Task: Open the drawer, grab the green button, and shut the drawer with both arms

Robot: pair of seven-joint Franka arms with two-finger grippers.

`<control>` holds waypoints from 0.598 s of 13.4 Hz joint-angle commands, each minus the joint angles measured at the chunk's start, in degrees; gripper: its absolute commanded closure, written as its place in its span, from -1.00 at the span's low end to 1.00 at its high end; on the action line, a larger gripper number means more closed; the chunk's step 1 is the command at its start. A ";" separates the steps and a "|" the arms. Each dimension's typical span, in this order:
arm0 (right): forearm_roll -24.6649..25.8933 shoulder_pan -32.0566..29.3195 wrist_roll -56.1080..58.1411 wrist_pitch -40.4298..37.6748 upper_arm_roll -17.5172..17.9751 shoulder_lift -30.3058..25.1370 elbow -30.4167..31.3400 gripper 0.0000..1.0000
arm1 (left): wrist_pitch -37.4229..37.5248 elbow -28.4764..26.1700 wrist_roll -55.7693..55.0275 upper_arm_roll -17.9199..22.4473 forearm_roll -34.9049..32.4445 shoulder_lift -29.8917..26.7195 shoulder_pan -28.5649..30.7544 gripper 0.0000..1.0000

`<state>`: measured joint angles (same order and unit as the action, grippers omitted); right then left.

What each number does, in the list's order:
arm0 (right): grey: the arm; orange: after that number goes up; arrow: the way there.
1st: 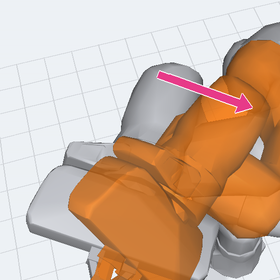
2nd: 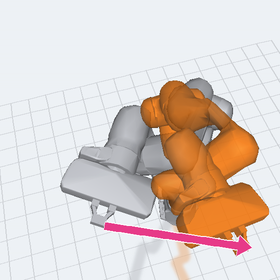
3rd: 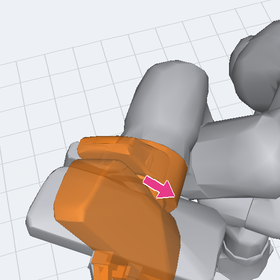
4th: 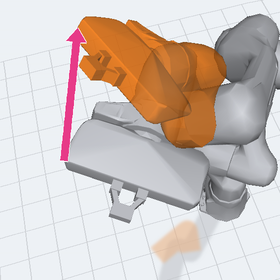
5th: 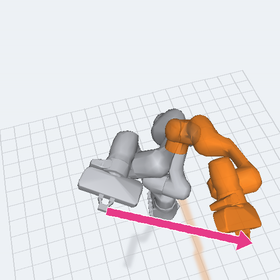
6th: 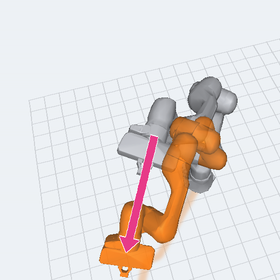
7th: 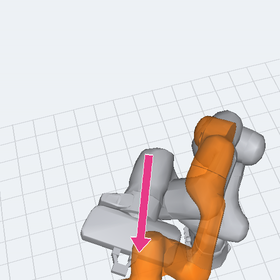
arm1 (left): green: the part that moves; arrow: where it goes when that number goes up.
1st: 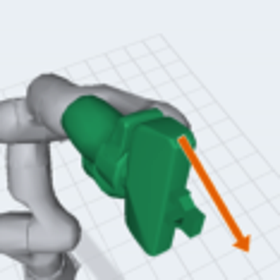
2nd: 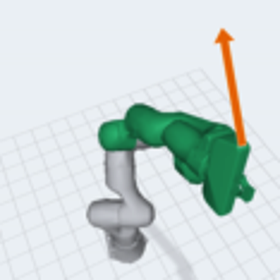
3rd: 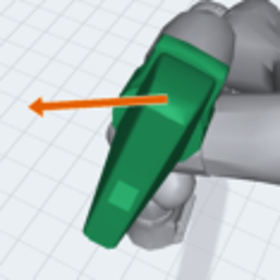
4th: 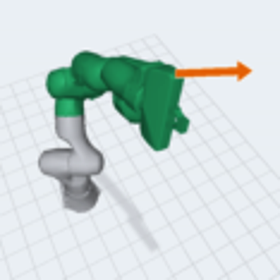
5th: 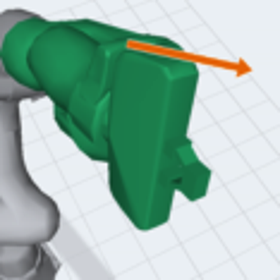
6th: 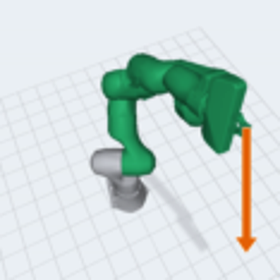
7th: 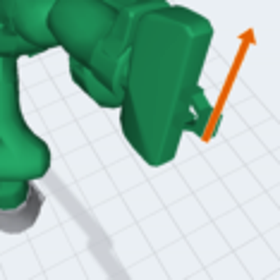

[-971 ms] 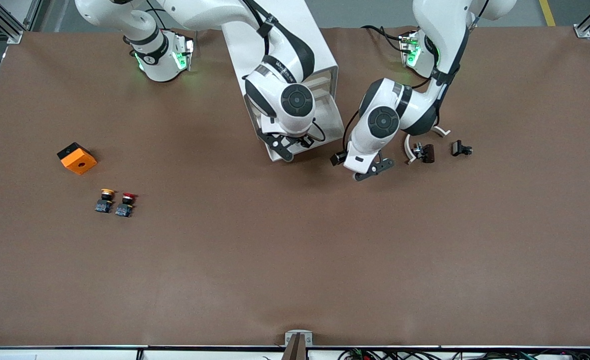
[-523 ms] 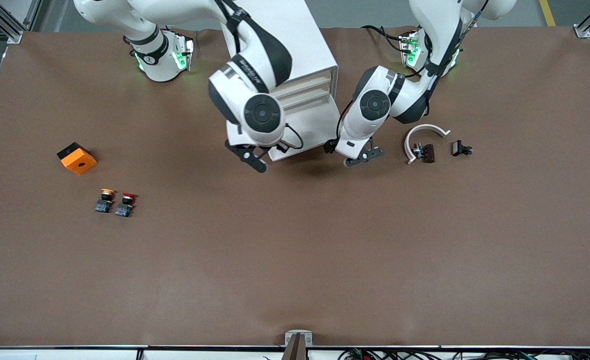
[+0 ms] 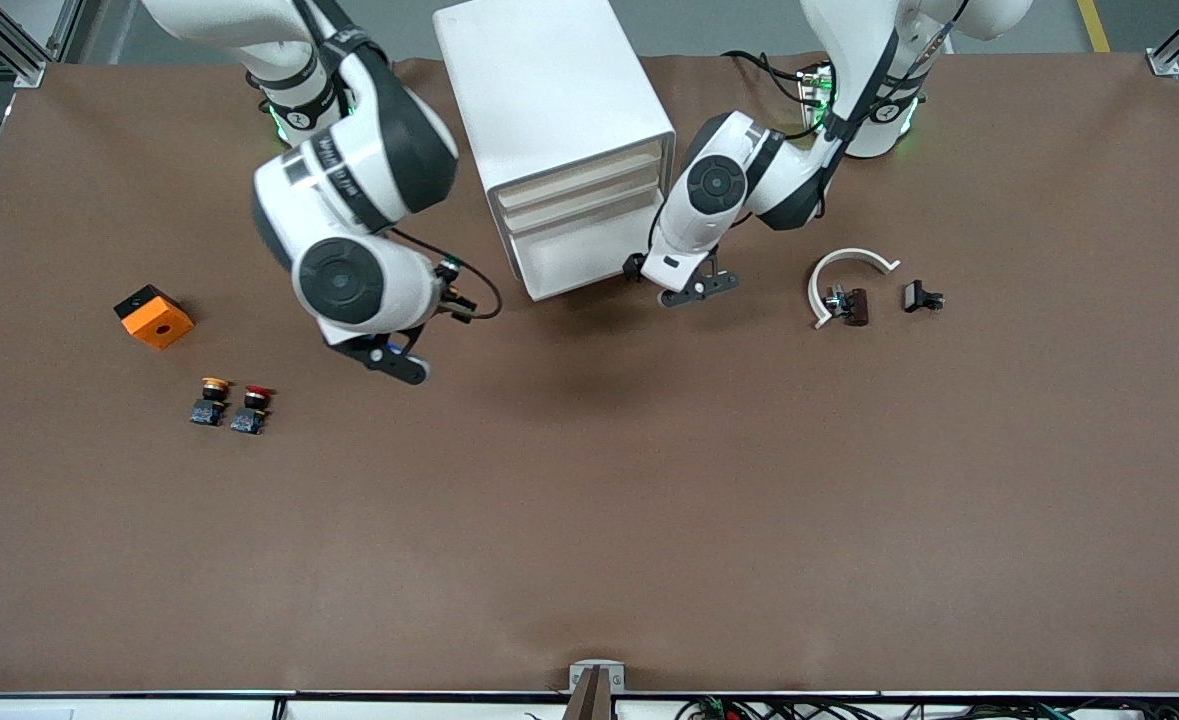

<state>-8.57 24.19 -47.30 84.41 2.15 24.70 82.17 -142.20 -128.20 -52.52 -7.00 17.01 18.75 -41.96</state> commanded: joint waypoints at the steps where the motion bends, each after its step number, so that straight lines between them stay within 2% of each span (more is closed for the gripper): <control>1: 2.93 -4.40 8.42 -0.73 0.84 -1.23 1.32 0.60 | -0.80 -2.58 -3.81 -3.89 -0.49 -1.97 0.21 -1.00; 6: 6.19 -12.83 25.29 0.40 0.84 -0.62 1.76 0.60 | -0.80 -3.20 -6.98 -9.16 -0.49 -1.88 0.21 -1.00; 8: 8.65 -15.39 30.92 3.64 0.84 -0.44 3.51 0.60 | -0.80 -3.20 -7.07 -9.96 -0.49 -1.79 0.21 -1.00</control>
<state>-1.79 11.33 -21.06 85.65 1.85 24.70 83.61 -142.64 -129.64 -57.66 -13.97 15.87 18.57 -41.79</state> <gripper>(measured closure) 0.577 0.000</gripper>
